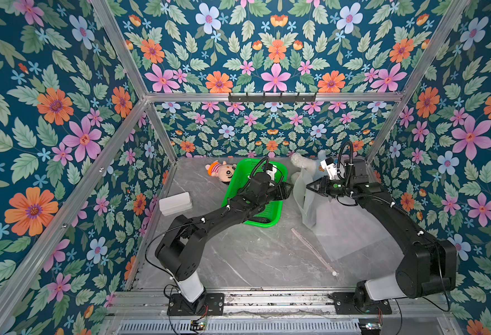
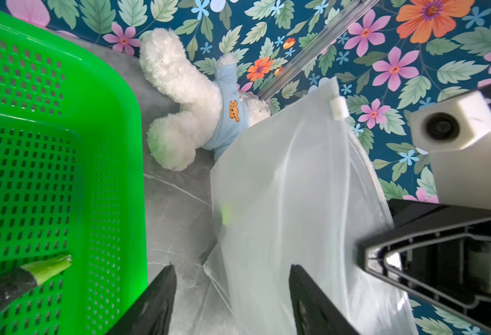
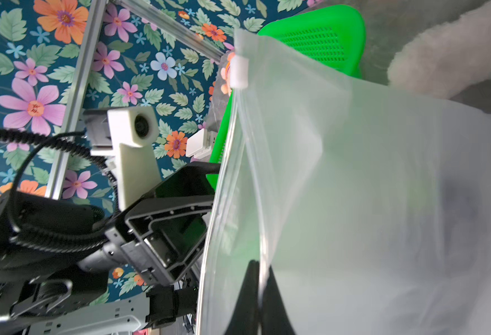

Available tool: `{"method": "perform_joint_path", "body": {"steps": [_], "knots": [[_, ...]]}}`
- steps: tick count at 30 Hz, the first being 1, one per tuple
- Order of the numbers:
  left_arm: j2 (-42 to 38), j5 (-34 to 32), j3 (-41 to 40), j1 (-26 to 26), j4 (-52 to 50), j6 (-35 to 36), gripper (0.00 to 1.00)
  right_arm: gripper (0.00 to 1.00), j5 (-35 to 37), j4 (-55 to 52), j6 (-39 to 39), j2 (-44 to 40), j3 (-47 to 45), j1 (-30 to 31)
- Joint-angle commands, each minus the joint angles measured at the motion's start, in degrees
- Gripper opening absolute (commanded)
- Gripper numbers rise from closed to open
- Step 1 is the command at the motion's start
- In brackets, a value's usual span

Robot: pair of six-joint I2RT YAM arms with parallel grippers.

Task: Place the eggplant in a zip-top bag and seal the zipper
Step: Zip the zipper on the zipper food storage bag.

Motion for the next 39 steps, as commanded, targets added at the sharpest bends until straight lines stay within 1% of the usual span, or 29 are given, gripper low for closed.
{"method": "perform_joint_path", "body": {"steps": [1, 5, 8, 11, 13, 16, 19, 21, 23, 27, 31, 34, 39], "knots": [[0.3, 5.6, 0.9, 0.8, 3.8, 5.1, 0.65, 0.0, -4.9, 1.6, -2.7, -1.0, 0.1, 0.1], [1.0, 9.6, 0.8, 4.2, 5.2, 7.4, 0.65, 0.0, -7.2, 0.6, -4.4, -2.4, 0.1, 0.1], [2.1, 14.6, 1.1, 6.9, 8.4, 9.8, 0.65, 0.0, -11.3, -0.3, -5.0, -2.9, 0.0, 0.1], [3.4, 18.0, 4.5, 8.1, 5.8, 16.4, 0.66, 0.0, -13.5, -0.7, -5.2, -3.4, -0.9, 0.0], [4.4, 21.3, 7.4, 8.9, 3.3, 20.6, 0.66, 0.0, -14.0, -0.9, -5.2, -3.8, -1.5, 0.0], [6.3, 26.7, 10.9, 10.1, 2.9, 23.8, 0.66, 0.0, -16.4, 0.4, -4.6, -4.6, -2.2, 0.1], [7.8, 29.3, 13.8, 10.4, 0.4, 28.4, 0.66, 0.0, -17.9, 1.1, -4.3, -5.5, -2.5, 0.1], [8.4, 31.8, 14.2, 10.8, 0.5, 30.5, 0.66, 0.0, -18.5, 0.5, -4.6, -6.0, -2.4, 0.0], [9.0, 36.3, 14.1, 11.4, 2.6, 32.0, 0.66, 0.0, -19.2, 0.0, -4.9, -6.4, -2.4, 0.0], [9.8, 43.5, 13.2, 11.9, 9.6, 32.5, 0.65, 0.0, -20.6, -0.4, -5.3, -7.1, -2.8, 0.1], [10.4, 49.6, 13.4, 12.0, 16.6, 29.6, 0.64, 0.0, -21.2, -2.1, -6.6, -7.2, -3.1, 0.0], [10.1, 52.5, 13.5, 12.0, 18.1, 28.9, 0.62, 0.0, -21.5, -3.4, -7.8, -7.1, -3.2, 0.1], [9.9, 56.6, 14.0, 11.9, 17.4, 27.4, 0.61, 0.0, -22.0, -4.3, -8.6, -6.7, -2.7, 0.0]]}}
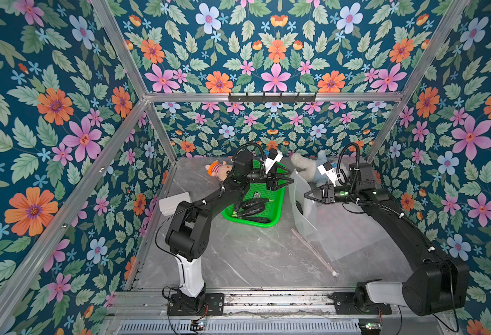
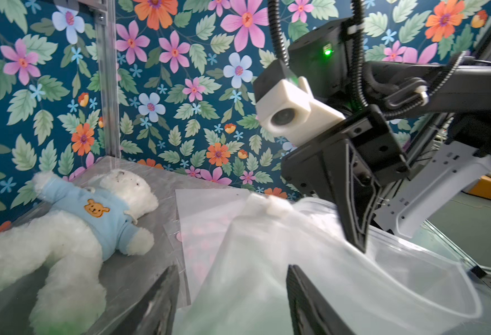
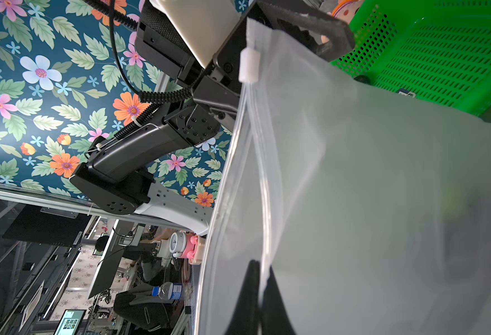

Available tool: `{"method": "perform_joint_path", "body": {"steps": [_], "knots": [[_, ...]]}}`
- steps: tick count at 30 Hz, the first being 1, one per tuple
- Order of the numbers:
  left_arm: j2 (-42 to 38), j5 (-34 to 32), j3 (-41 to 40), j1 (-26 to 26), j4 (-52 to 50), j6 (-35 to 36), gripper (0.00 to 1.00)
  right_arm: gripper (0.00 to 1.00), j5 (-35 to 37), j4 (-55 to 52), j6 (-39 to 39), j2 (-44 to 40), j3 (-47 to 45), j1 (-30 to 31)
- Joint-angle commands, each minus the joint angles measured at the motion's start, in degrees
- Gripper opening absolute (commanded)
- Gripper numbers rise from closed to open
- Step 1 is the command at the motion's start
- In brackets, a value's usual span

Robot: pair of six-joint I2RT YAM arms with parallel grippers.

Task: Place the eggplant in a zip-top bag and seal the zipper
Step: Zip the zipper on the zipper food storage bag.

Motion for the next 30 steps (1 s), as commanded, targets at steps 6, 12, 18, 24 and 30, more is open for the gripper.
{"method": "perform_joint_path", "body": {"steps": [6, 12, 18, 24, 30], "knots": [[0.5, 6.1, 1.9, 0.0, -0.6, -0.7, 0.55, 0.0, -1.7, -1.1, -2.1, 0.3, 0.8, 0.3], [1.4, 5.7, 4.0, 0.0, -6.8, 4.3, 0.57, 0.0, -1.8, -2.7, -3.6, 0.4, 1.5, 1.5], [2.2, 5.7, 7.0, -0.1, -15.5, 9.6, 0.57, 0.0, -2.1, -3.8, -4.8, 1.0, 2.1, 2.5], [0.7, 6.0, 6.3, -1.4, -17.7, 10.0, 0.47, 0.0, -1.2, -4.4, -5.2, 2.0, 3.0, 2.6], [-0.7, 4.4, 5.5, -1.3, -21.1, 12.0, 0.28, 0.0, 0.2, -6.2, -6.2, 3.7, 4.8, 2.6]]}}
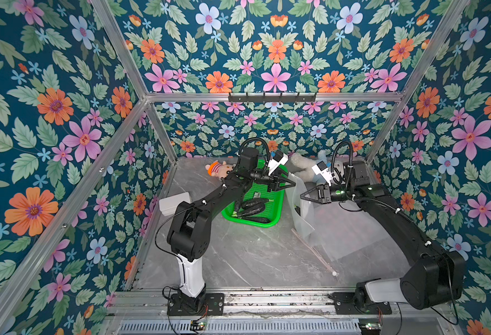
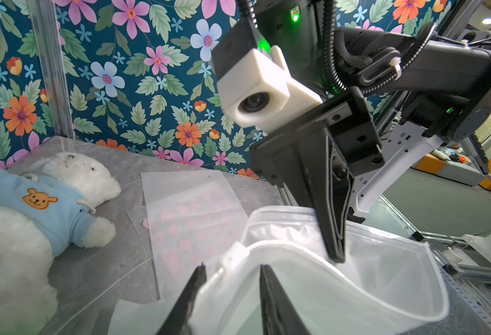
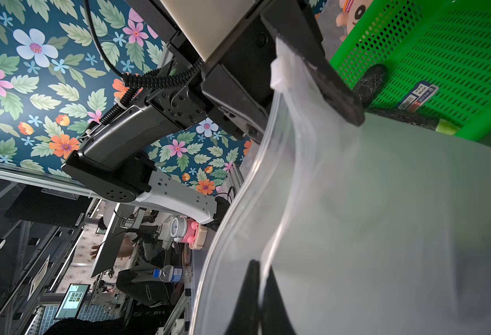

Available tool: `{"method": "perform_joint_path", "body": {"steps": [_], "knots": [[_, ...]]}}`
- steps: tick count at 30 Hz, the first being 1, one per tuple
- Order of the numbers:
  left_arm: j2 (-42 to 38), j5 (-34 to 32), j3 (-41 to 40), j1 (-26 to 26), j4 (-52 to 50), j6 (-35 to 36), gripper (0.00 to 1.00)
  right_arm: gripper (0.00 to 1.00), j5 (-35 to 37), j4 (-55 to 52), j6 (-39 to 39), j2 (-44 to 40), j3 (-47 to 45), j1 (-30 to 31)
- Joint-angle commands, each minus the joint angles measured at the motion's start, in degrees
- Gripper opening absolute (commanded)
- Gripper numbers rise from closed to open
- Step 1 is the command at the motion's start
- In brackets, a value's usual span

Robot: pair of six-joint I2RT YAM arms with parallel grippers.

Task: Place the eggplant in a zip-top bag and seal the zipper
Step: Zip the zipper on the zipper food storage bag.

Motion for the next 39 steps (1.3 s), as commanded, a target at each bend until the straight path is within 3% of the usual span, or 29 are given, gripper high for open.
{"method": "perform_joint_path", "body": {"steps": [1, 8, 16, 19, 25, 33, 39], "knots": [[-0.9, -0.8, 0.0, 0.0, -2.9, 3.3, 0.24, 0.0, 0.8, -2.2, -2.2, 0.8, 1.0, 0.1], [-1.6, -4.4, 1.1, 0.1, -9.4, 8.0, 0.0, 0.0, 8.2, -8.6, -5.9, 2.3, 3.5, 0.1], [-1.9, -9.1, 2.0, 0.0, -14.8, 10.8, 0.0, 0.05, 20.7, -6.6, -6.5, -1.9, 3.5, 0.1], [-2.0, -9.7, 2.1, -0.1, -15.8, 11.0, 0.0, 0.25, 26.9, -1.4, -6.1, -5.9, 1.6, 0.0], [-1.7, -10.1, 3.3, -1.2, -18.2, 11.9, 0.0, 0.45, 26.9, 4.3, -9.7, -8.1, 2.2, 1.0], [-2.2, -10.1, 4.5, -3.0, -20.4, 13.0, 0.0, 0.41, 29.6, 2.8, -15.4, -3.9, 6.6, 3.5], [-2.8, -10.5, 4.3, -3.8, -22.1, 13.9, 0.0, 0.37, 26.7, 4.2, -18.0, -3.3, 6.9, 4.2]]}}
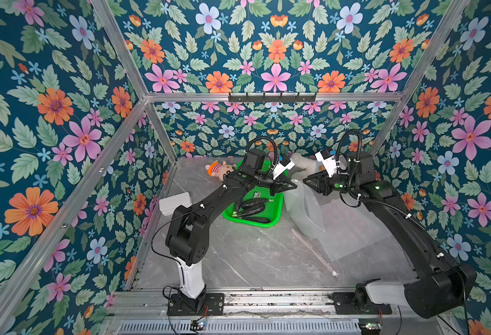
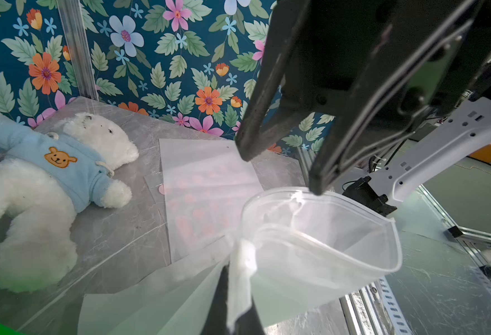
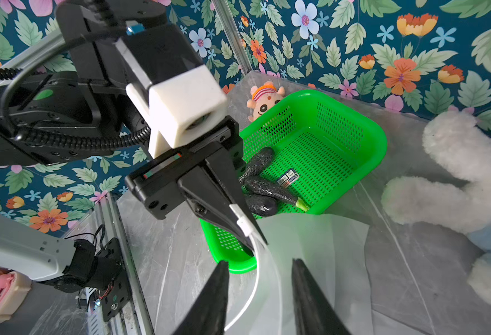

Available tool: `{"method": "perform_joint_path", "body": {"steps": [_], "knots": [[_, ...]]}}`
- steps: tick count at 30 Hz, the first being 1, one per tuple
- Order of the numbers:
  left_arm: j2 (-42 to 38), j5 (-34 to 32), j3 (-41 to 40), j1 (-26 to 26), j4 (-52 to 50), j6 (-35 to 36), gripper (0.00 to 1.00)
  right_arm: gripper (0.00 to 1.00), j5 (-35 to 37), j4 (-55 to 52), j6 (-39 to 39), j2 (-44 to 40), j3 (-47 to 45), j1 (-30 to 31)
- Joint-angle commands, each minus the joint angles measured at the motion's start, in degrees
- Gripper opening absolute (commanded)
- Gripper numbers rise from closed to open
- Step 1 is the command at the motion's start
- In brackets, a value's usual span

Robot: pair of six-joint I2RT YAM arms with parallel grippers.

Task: Place the eggplant in a zip-top bag and seal the zipper
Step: Zip the zipper on the zipper food storage bag.

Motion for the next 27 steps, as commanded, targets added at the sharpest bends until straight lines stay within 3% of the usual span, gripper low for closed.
{"method": "perform_joint_path", "body": {"steps": [1, 18, 23, 27], "knots": [[-0.9, 0.4, 0.2, -0.3, -1.7, 1.9, 0.0, 0.37, -2.4, 2.0, -3.5, 0.2, 0.2, 0.4], [-0.7, 0.6, 0.9, -1.1, -1.9, 2.0, 0.0, 0.35, -7.9, 1.1, -7.3, 3.6, 0.7, 1.1], [-0.3, 0.5, 1.2, -1.3, -2.1, 2.0, 0.0, 0.31, -8.1, 0.7, -7.9, 4.2, 0.9, 1.1], [0.0, 0.6, 1.4, -1.3, -2.4, 2.0, 0.0, 0.22, -8.1, -0.3, -8.2, 4.5, 1.0, 1.1]]}}
